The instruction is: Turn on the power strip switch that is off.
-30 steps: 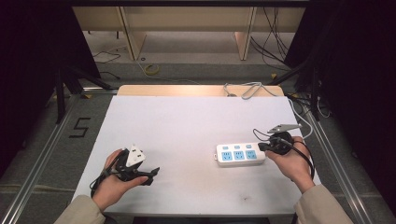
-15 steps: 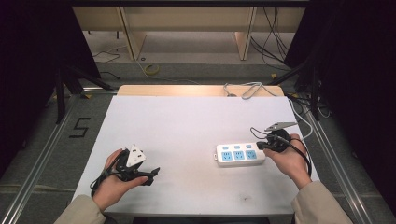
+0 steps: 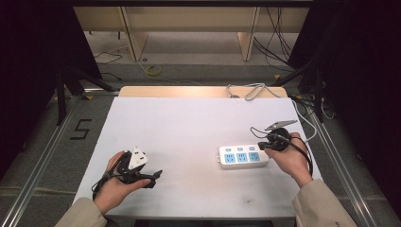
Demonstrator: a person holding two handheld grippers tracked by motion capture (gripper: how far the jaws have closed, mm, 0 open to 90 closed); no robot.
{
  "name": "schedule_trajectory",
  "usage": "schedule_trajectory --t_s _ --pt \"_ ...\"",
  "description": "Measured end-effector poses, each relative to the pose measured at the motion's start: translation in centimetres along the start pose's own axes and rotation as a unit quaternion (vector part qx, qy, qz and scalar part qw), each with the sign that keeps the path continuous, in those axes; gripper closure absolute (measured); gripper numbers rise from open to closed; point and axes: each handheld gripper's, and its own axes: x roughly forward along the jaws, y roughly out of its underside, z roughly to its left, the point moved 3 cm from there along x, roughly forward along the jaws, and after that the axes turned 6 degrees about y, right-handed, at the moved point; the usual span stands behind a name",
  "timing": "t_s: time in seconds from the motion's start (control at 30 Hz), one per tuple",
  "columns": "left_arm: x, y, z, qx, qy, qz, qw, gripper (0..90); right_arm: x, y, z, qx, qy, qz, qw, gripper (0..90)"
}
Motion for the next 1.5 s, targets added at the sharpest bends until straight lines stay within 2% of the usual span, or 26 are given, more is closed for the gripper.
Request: schedule_trajectory --t_s 0.8,1.5 --pt "0.0 0.0 0.0 -0.004 -0.002 -0.003 1.0000 14.2 0.8 -1.1 -0.1 -0.010 -0.009 0.028 0.9995 90.0" --pt "0.0 -0.1 0.1 -0.004 -0.002 -0.002 1.0000 14.2 1.8 -1.6 -0.1 -0.005 -0.013 0.042 0.9990 90.0"
